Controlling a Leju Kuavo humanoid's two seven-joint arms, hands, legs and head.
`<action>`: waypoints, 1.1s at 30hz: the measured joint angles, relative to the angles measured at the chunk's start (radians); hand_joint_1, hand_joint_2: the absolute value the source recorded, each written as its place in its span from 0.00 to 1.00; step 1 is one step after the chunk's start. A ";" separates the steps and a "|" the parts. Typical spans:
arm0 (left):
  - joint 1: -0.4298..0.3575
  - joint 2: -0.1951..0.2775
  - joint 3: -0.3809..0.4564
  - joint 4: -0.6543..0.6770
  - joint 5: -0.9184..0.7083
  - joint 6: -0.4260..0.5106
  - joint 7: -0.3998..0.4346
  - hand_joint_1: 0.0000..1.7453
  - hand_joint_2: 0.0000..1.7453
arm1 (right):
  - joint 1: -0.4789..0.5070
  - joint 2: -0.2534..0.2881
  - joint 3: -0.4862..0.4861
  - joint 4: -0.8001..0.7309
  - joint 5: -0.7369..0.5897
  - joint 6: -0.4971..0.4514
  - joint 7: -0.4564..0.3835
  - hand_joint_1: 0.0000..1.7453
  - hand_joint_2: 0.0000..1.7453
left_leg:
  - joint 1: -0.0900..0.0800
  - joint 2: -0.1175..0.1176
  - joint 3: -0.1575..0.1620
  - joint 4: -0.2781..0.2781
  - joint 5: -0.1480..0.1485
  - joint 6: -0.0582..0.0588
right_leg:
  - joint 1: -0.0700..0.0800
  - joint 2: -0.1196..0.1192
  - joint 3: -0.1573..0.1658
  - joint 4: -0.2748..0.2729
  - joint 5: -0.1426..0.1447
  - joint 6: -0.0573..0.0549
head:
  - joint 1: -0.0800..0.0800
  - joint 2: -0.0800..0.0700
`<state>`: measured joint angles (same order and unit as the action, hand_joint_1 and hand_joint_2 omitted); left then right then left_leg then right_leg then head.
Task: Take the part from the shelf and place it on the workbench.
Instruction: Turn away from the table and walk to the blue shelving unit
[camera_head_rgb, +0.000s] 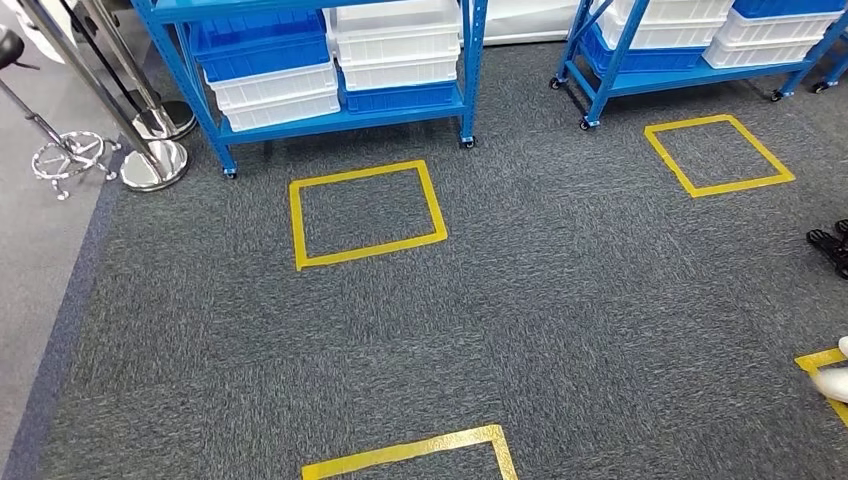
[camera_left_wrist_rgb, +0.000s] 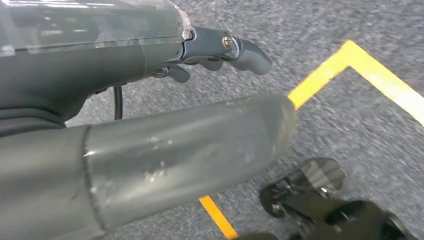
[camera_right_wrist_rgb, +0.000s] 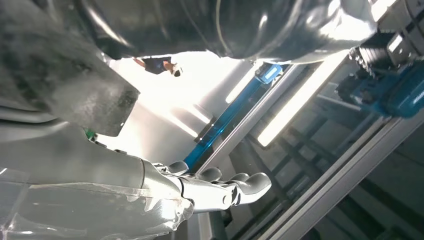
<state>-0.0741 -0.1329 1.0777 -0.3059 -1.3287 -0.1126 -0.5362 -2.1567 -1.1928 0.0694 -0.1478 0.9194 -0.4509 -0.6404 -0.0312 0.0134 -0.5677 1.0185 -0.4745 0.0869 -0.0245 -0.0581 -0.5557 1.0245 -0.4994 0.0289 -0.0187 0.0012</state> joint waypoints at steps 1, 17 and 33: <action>0.001 0.000 0.000 0.000 0.000 0.000 0.000 0.00 0.00 | 0.002 0.000 0.000 0.000 0.000 0.000 0.000 0.00 0.00 | 0.001 0.000 0.009 -0.015 0.006 0.000 | -0.002 0.003 0.004 -0.002 -0.001 0.004 | 0.001 0.000; -0.002 -0.002 0.000 0.000 0.000 0.000 0.001 0.00 0.00 | 0.001 -0.013 0.000 0.001 0.000 0.000 0.000 0.00 0.00 | 0.009 -0.023 0.019 0.023 -0.043 -0.041 | -0.024 0.064 -0.048 0.027 0.020 0.009 | 0.002 0.000; -0.003 -0.001 0.000 0.000 0.000 0.000 0.000 0.00 1.00 | -0.001 -0.007 0.000 0.000 0.000 0.000 0.000 0.00 1.00 | 0.010 -0.010 0.023 -0.024 0.001 -0.013 | -0.015 0.055 -0.028 0.021 0.005 0.022 | 0.003 0.000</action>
<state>-0.0776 -0.1336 1.0777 -0.3063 -1.3287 -0.1125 -0.5361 -2.1579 -1.2000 0.0694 -0.1476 0.9197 -0.4509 -0.6405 -0.0209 0.0038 -0.5452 0.9947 -0.4731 0.0739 -0.0398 -0.0028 -0.5832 1.0456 -0.4947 0.0510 -0.0161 0.0011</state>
